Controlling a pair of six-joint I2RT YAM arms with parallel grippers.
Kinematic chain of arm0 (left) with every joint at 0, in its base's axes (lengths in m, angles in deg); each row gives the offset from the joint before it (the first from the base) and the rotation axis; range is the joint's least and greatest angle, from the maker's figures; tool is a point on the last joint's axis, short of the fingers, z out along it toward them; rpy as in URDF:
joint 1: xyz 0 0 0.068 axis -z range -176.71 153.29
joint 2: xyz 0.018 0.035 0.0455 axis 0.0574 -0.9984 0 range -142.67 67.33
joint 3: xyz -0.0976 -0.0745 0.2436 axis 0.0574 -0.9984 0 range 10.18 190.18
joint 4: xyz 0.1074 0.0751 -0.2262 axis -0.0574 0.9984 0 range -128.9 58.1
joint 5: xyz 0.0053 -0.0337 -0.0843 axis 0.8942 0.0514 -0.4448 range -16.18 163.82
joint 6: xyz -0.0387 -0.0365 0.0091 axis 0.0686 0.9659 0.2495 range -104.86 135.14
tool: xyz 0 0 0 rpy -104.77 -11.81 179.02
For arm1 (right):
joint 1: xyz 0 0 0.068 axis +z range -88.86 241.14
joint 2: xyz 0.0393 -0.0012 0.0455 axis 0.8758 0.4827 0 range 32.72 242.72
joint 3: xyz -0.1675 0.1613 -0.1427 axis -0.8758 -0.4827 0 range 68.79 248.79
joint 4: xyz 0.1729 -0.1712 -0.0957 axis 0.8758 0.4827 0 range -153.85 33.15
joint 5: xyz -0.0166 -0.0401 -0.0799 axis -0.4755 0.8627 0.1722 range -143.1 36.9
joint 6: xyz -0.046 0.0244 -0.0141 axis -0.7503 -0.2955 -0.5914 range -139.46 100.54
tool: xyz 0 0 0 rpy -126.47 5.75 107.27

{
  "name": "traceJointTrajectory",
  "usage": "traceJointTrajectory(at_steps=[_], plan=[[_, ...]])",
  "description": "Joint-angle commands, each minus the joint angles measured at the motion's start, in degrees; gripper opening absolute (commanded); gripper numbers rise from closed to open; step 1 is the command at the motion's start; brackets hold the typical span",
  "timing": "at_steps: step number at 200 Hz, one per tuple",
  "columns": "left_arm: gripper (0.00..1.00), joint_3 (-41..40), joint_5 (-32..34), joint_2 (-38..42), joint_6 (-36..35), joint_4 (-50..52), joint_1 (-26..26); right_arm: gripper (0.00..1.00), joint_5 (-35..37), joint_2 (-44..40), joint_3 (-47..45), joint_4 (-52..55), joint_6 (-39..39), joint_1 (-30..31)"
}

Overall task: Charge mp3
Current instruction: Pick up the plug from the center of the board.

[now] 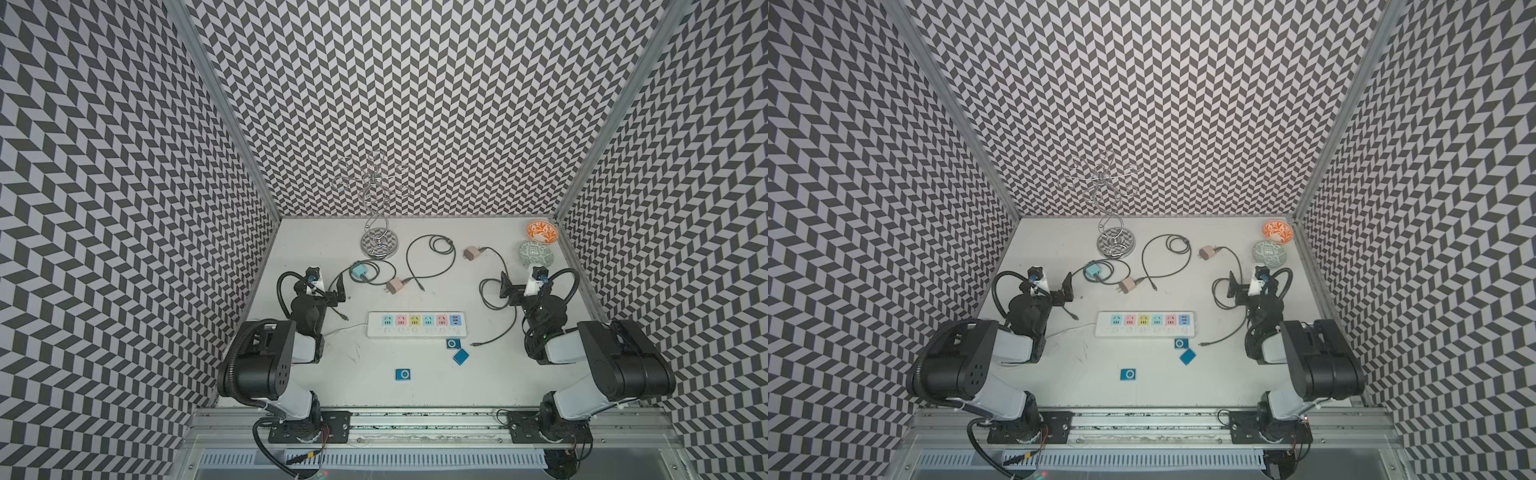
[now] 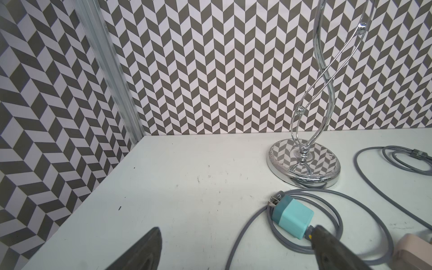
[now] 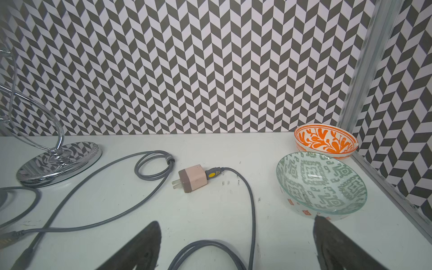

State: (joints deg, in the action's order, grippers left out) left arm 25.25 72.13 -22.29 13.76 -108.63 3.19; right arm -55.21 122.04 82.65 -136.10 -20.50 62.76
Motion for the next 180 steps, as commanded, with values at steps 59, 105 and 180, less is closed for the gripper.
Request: traceJointTrajectory(at_steps=[59,105,180], plan=[[1.00,0.58,-0.02,0.33,0.74,-0.25,0.01,0.99,-0.21,0.42,0.28,-3.47,-0.08,-0.57],[0.99,0.58,0.52,0.59,0.61,0.03,0.27,0.99,-1.03,0.37,0.28,-3.51,0.13,-0.91],[0.98,12.04,5.35,13.92,-2.55,25.64,6.41,1.00,8.97,-4.49,31.37,53.53,19.51,-0.70]])
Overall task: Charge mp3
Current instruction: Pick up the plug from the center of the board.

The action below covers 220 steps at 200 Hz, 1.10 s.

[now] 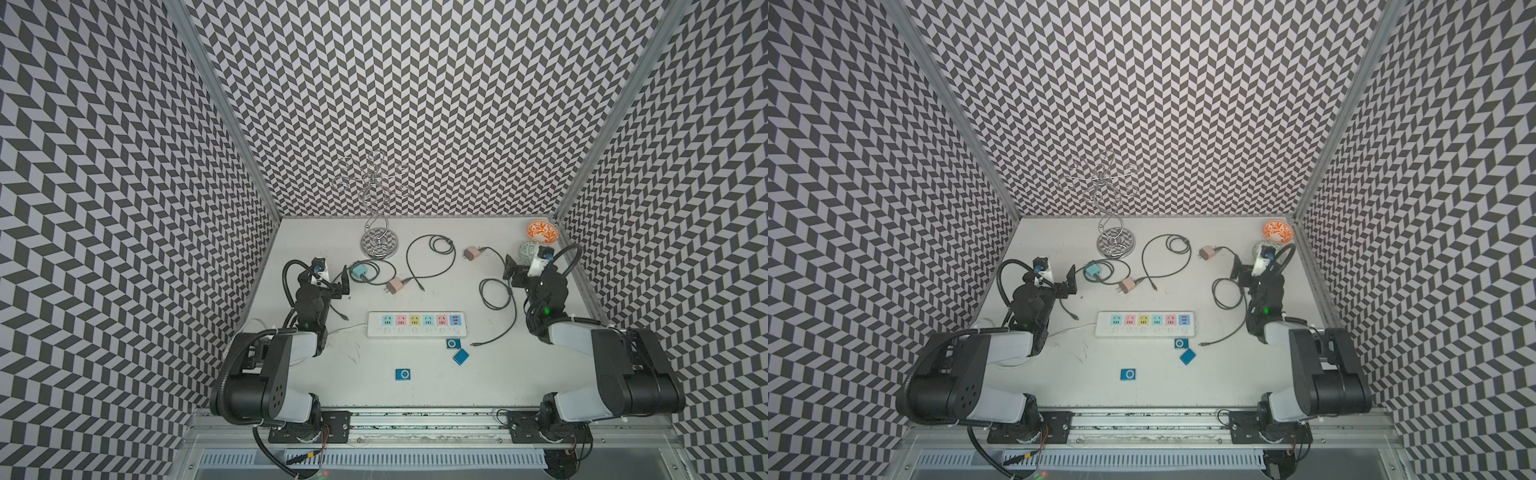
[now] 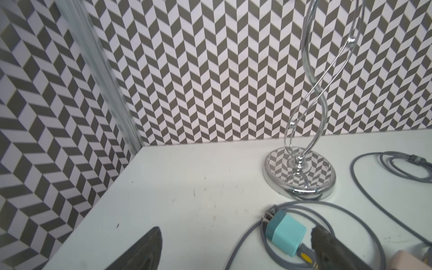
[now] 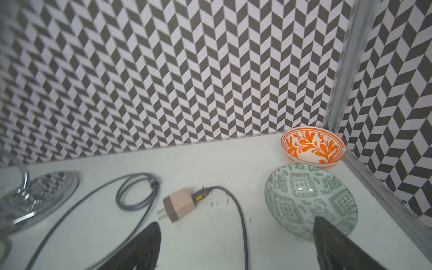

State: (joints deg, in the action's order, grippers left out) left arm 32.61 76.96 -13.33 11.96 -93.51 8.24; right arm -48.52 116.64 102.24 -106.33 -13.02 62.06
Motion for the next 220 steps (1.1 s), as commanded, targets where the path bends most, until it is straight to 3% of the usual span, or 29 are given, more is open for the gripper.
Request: traceJointTrajectory(at_steps=[1,27,58,83,109,134,162,220], plan=[[0.98,5.01,0.36,5.15,-0.81,10.90,1.46,1.00,2.01,1.12,12.28,24.29,12.60,0.02],[0.93,13.62,-2.30,7.20,-4.22,25.90,5.53,0.94,-2.36,6.27,22.79,36.44,29.06,2.15],[0.92,16.20,-0.87,8.35,-7.92,31.25,11.25,0.94,3.47,16.49,39.54,53.52,34.55,9.25],[0.92,16.53,-1.14,8.72,-10.16,31.36,13.83,0.87,6.71,25.80,50.09,64.05,40.66,11.05],[0.93,17.89,-1.80,7.96,-10.22,32.74,14.03,0.83,4.20,32.68,55.85,65.23,41.70,11.68],[0.93,19.16,-2.67,6.74,-11.57,34.09,14.17,0.82,10.21,39.17,63.92,71.44,44.36,12.96],[0.93,20.06,-2.29,5.38,-12.85,34.47,14.38,0.77,10.53,45.78,70.72,75.47,45.91,12.96],[0.92,20.64,-1.30,3.88,-15.06,34.84,14.55,0.73,11.58,52.10,77.46,78.96,46.83,13.77]])
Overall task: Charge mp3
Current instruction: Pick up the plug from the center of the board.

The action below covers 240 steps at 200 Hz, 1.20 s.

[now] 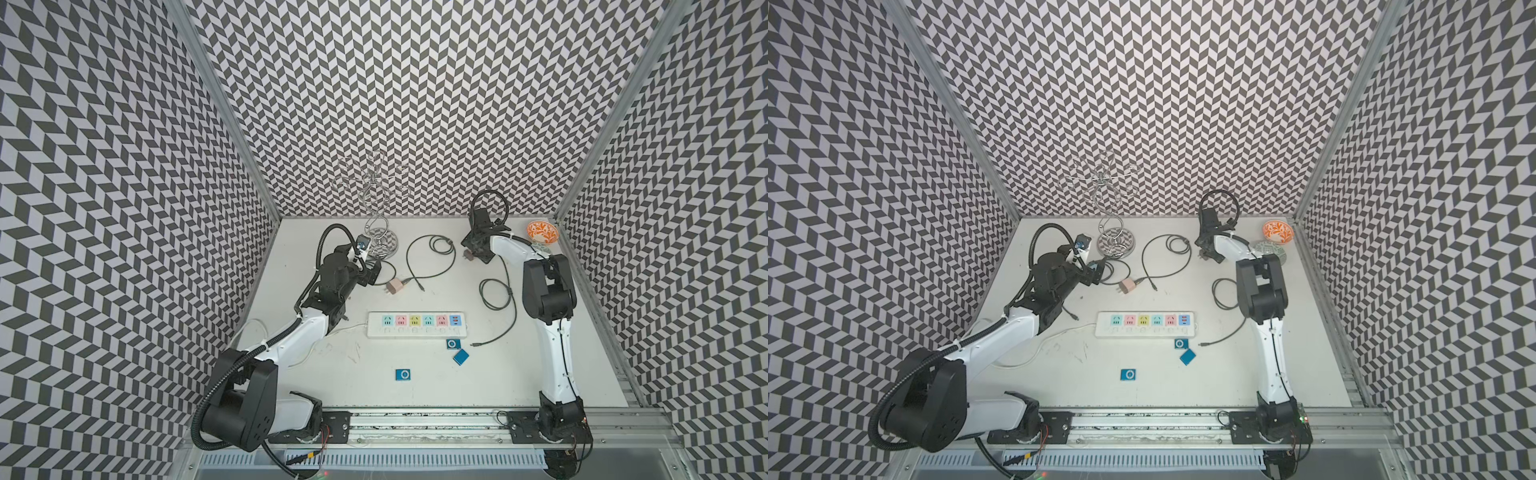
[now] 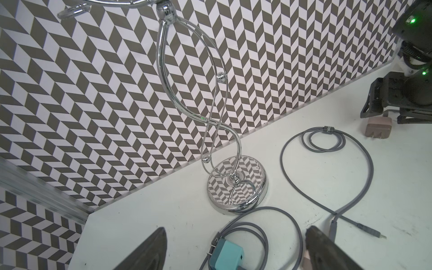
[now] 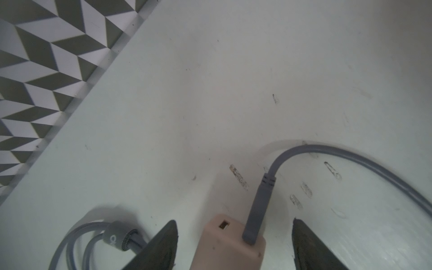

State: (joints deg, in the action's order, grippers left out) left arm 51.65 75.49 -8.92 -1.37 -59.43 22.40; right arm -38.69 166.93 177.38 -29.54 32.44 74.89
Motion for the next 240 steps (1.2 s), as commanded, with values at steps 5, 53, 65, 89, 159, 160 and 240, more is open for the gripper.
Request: traceJointTrajectory(at_steps=[5,53,65,89,159,160,240], plan=[[0.92,1.60,0.24,-0.69,-1.83,0.78,0.36,0.73,1.66,2.04,2.64,2.25,1.11,1.14],[0.93,2.51,0.60,-2.55,-2.03,1.21,0.36,0.62,6.89,4.86,4.54,6.14,-0.08,2.50],[0.93,2.78,0.61,-2.95,-2.03,1.52,0.40,0.61,7.24,4.24,2.70,4.51,-0.53,2.50],[0.93,3.50,0.44,-3.85,-1.88,2.07,0.45,0.57,7.55,4.76,2.58,4.49,-1.01,2.50],[0.93,5.49,-0.99,-4.23,-0.68,3.22,1.10,0.45,5.42,-0.16,-1.97,1.24,-5.62,2.50],[0.93,5.52,-1.07,-4.25,-0.66,3.22,1.10,0.45,5.35,-0.34,-2.15,1.05,-5.78,2.50],[0.93,9.31,-8.09,-7.97,3.75,3.40,3.60,0.36,-0.12,-23.33,-26.52,-17.59,-14.75,2.50]])
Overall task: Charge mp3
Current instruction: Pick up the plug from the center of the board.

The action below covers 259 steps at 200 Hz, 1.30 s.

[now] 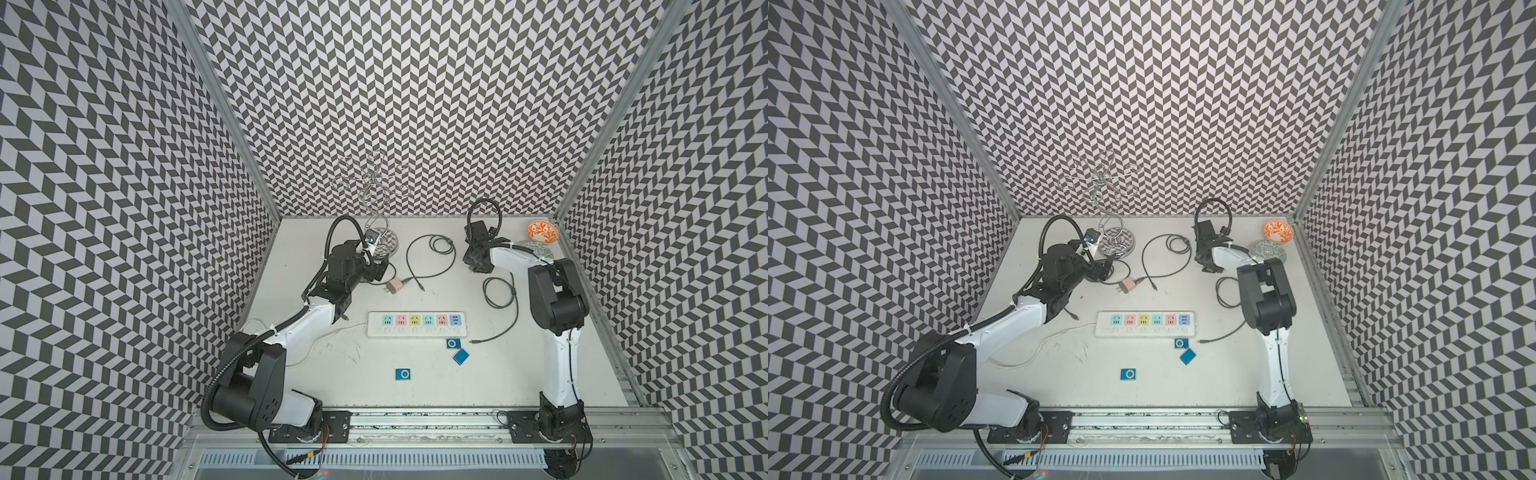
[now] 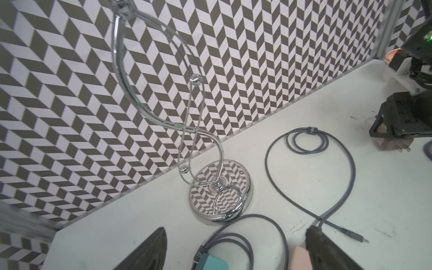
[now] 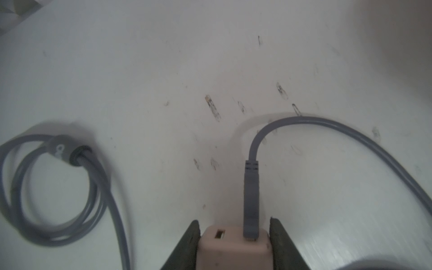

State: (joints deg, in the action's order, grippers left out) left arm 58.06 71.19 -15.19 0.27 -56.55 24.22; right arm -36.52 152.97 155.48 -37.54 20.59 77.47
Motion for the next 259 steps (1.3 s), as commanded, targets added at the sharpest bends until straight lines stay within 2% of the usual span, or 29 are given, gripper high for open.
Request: traceJointTrajectory(at_steps=[1,52,72,99,114,136,176,198,219,259], plan=[[0.93,2.96,-3.91,-1.78,2.16,0.47,1.90,0.36,-2.36,-9.70,-4.92,-9.77,-3.02,-0.08],[0.92,4.66,-15.65,-6.77,12.99,-7.66,5.33,0.36,-8.69,-25.07,-16.40,-21.77,-3.99,-0.06],[0.91,7.27,-13.92,-9.43,15.42,-8.55,9.09,0.38,-10.84,-28.25,-17.36,-22.64,-2.89,-0.08],[0.91,8.02,-15.48,-11.64,18.07,-14.68,13.95,0.38,-14.86,-31.69,-19.28,-24.54,-1.40,-0.01],[0.90,8.67,-14.62,-13.11,21.74,-17.73,15.92,0.38,-15.10,-33.83,-20.95,-26.13,-0.60,0.10],[0.90,10.46,-13.54,-14.94,23.02,-19.76,18.95,0.38,-15.69,-36.19,-22.54,-26.54,-0.54,0.14],[0.89,16.42,-14.26,-19.86,24.37,-19.17,20.72,0.38,-16.58,-39.18,-24.50,-26.87,-0.23,0.67],[0.89,16.45,-16.62,-20.96,26.41,-23.27,20.85,0.38,-17.06,-40.54,-25.63,-27.31,-0.59,0.92],[0.86,18.70,-17.43,-22.14,25.89,-20.19,21.42,0.38,-16.89,-41.80,-26.93,-28.50,-0.43,1.48],[0.85,18.33,-19.16,-22.17,26.77,-21.29,21.90,0.38,-17.02,-42.57,-27.71,-29.49,-0.77,2.38]])
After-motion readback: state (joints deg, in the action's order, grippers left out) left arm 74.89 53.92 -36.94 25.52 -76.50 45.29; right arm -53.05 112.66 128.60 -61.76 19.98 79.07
